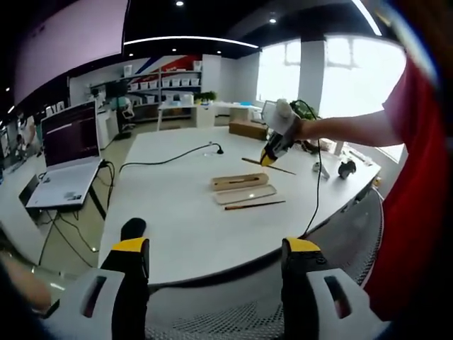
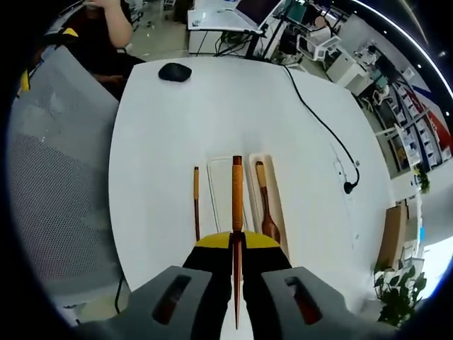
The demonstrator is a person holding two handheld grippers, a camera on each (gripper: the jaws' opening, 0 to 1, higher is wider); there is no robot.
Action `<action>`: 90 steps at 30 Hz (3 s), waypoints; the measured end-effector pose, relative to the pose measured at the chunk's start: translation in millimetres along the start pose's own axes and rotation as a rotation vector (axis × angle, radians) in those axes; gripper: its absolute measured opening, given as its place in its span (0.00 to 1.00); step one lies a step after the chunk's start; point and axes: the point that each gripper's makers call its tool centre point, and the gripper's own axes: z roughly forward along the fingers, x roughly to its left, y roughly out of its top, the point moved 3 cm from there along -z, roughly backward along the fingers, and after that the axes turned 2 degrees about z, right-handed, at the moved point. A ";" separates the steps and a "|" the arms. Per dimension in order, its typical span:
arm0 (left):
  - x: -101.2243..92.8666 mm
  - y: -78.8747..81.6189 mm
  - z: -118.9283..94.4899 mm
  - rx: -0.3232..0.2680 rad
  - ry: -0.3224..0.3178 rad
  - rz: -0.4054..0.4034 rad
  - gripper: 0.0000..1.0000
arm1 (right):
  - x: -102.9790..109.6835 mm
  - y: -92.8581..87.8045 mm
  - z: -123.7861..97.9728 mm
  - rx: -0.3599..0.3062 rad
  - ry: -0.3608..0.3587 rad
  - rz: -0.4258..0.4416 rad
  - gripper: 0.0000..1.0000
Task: Arrange the utensils inside the cutlery case until each visible utensil rests in its matching compartment.
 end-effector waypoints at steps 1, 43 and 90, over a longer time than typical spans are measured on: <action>0.3 0.5 0.2 -0.002 0.001 0.001 0.79 | -0.1 0.2 0.2 0.001 0.000 -0.001 0.01; 3.2 -8.4 -7.9 0.004 0.006 -0.005 0.77 | -30.8 15.5 -9.0 0.017 0.034 -0.012 0.00; 9.4 -2.2 -6.8 0.027 -0.002 0.021 0.76 | -52.0 76.7 -3.5 -0.080 0.136 -0.130 0.01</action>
